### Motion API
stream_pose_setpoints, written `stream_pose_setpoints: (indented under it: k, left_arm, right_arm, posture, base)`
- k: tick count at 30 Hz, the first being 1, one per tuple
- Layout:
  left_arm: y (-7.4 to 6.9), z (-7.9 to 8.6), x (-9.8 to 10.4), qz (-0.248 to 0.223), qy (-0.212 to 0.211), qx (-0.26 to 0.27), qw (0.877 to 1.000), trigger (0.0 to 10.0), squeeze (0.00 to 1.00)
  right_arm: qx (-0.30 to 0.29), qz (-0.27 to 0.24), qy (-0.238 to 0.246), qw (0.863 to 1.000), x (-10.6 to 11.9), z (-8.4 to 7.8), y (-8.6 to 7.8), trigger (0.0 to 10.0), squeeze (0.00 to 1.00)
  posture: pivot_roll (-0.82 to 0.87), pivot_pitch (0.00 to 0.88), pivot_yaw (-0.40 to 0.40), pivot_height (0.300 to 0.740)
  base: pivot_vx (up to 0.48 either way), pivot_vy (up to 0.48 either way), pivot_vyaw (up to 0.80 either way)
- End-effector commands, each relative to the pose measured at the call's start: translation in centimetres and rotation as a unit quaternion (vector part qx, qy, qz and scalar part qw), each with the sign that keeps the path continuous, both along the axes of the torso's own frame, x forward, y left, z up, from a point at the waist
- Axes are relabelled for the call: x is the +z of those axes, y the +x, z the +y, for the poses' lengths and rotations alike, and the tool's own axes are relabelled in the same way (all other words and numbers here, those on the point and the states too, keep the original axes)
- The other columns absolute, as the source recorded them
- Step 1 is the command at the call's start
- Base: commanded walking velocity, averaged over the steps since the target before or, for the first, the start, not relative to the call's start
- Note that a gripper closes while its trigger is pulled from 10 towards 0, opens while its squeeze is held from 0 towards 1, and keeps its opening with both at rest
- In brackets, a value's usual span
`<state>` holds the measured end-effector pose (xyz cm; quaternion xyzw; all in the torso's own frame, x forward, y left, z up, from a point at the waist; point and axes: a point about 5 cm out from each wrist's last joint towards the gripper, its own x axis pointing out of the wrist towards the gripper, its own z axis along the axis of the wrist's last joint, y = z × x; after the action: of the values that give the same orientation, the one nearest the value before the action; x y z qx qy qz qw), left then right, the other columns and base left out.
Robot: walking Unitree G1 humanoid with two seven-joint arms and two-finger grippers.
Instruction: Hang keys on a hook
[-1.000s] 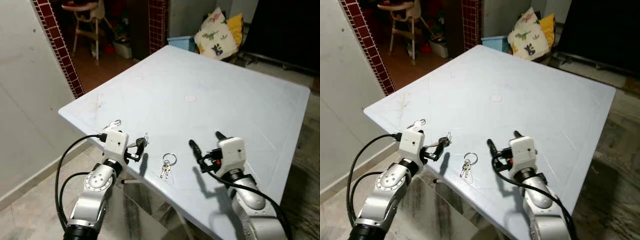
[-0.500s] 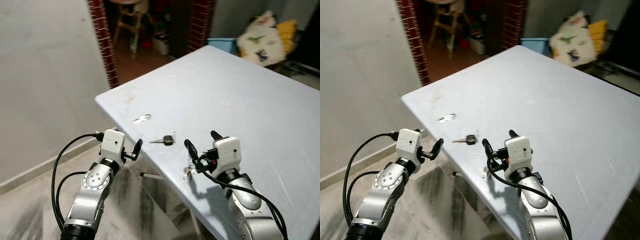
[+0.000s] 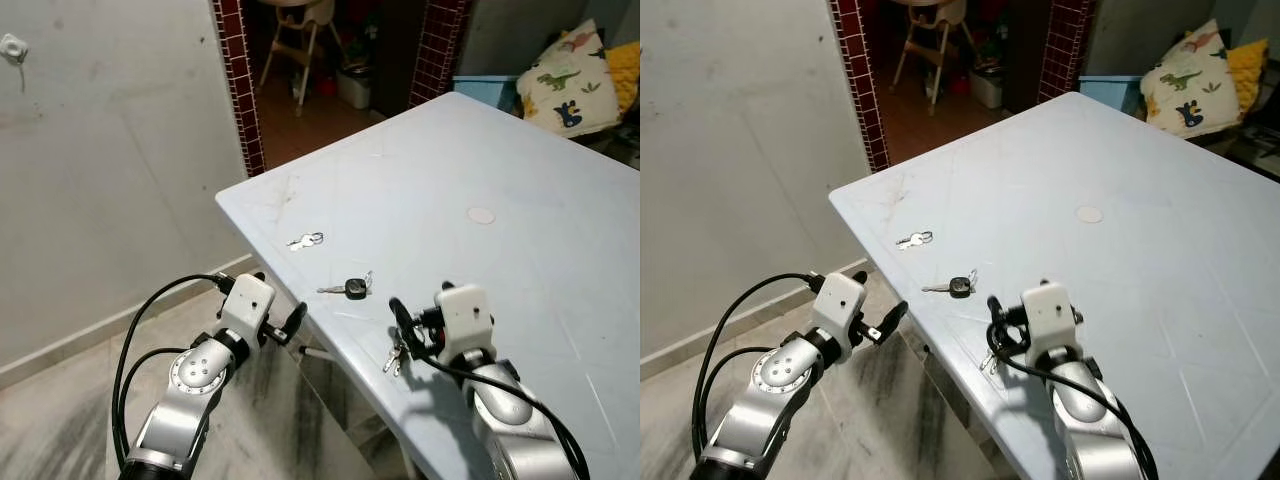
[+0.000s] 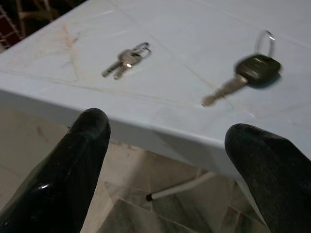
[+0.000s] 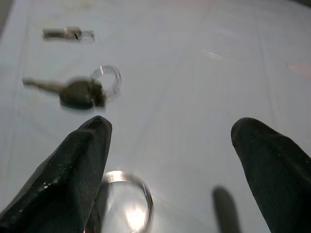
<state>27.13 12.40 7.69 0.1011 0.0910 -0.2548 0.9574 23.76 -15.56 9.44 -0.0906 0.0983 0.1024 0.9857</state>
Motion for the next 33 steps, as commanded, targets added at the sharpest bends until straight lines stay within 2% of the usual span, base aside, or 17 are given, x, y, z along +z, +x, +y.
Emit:
stream_pose_setpoints:
  k: [1, 5, 8, 11, 17, 20, 21, 24, 27, 28, 29, 33]
  left_arm:
    - [-0.1, 0.5, 0.4, -0.010, 0.004, -0.002, 1.000, 10.0, 0.00]
    - [0.0, 0.7, 0.3, -0.011, 0.001, -0.005, 1.000, 10.0, 0.00]
    - [0.1, 0.7, 0.4, -0.009, -0.007, -0.007, 1.000, 10.0, 0.00]
    - [0.3, 0.6, 0.7, -0.013, -0.006, -0.009, 1.000, 10.0, 0.00]
    - [0.4, 0.8, 0.9, -0.017, -0.005, 0.005, 1.000, 10.0, 0.00]
    - [-0.2, 0.8, 0.5, 0.004, -0.020, -0.007, 1.000, 10.0, 0.00]
    - [-0.7, 0.4, 0.4, 0.023, -0.039, -0.035, 0.998, 10.0, 0.00]
    - [-1.8, -0.6, 0.3, 0.050, -0.056, -0.098, 0.992, 10.0, 0.00]
    - [-2.2, -1.0, 0.2, 0.058, -0.054, -0.129, 0.988, 10.0, 0.00]
    - [-2.9, -1.4, 0.0, 0.077, -0.043, -0.178, 0.980, 10.0, 0.00]
    - [-3.1, -1.6, -0.1, 0.086, -0.040, -0.193, 0.977, 10.0, 0.00]
    - [-3.5, -1.7, -0.1, 0.109, -0.032, -0.222, 0.968, 10.0, 0.00]
  right_arm:
    - [0.002, -0.022, 0.011, 1.000, 1.4, 0.0, -0.2, 10.0, 0.00]
    - [0.017, -0.035, 0.028, 0.999, 2.1, -0.2, -0.9, 10.0, 0.00]
    - [0.016, -0.043, 0.052, 0.998, 2.5, -1.0, -1.5, 10.0, 0.00]
    - [0.018, -0.042, 0.053, 0.998, 2.5, -1.4, -1.6, 10.0, 0.00]
    - [0.047, -0.012, 0.055, 0.997, 2.2, -1.5, -2.6, 10.0, 0.00]
    - [0.075, 0.004, 0.056, 0.996, 2.0, -1.4, -3.4, 10.0, 0.00]
    - [0.090, 0.014, 0.054, 0.994, 1.8, -1.4, -3.7, 10.0, 0.00]
    - [0.095, 0.019, 0.053, 0.994, 1.8, -1.6, -3.8, 10.0, 0.00]
    - [0.096, 0.021, 0.054, 0.994, 1.8, -1.6, -3.7, 10.0, 0.00]
    - [0.109, 0.022, 0.055, 0.992, 1.9, -1.4, -3.5, 10.0, 0.00]
    - [0.114, 0.024, 0.055, 0.992, 1.9, -1.2, -3.4, 10.0, 0.00]
    - [0.135, 0.031, 0.052, 0.989, 1.7, -0.6, -2.8, 10.0, 0.00]
  posture:
    - [0.02, 0.000, 0.021, 0.740]
    - [0.01, 0.000, 0.026, 0.740]
    - [0.01, 0.000, 0.033, 0.740]
    - [0.01, 0.000, 0.035, 0.740]
    - [0.01, 0.000, 0.034, 0.740]
    - [0.00, 0.000, 0.029, 0.740]
    - [0.00, 0.000, 0.026, 0.740]
    - [0.00, 0.000, 0.023, 0.740]
    - [0.01, 0.000, 0.018, 0.740]
    - [0.02, 0.000, 0.013, 0.740]
    - [0.02, 0.000, 0.013, 0.740]
    - [0.02, 0.000, 0.011, 0.740]
  base:
    - [0.000, 0.000, 0.00]
    - [0.000, 0.000, 0.00]
    - [0.000, 0.000, 0.00]
    - [0.000, 0.000, 0.00]
    - [0.000, 0.000, 0.00]
    - [0.000, 0.000, 0.00]
    - [0.000, 0.000, 0.00]
    - [0.000, 0.000, 0.00]
    - [0.000, 0.000, 0.00]
    - [0.000, 0.000, 0.00]
    - [0.000, 0.000, 0.00]
    - [0.000, 0.000, 0.00]
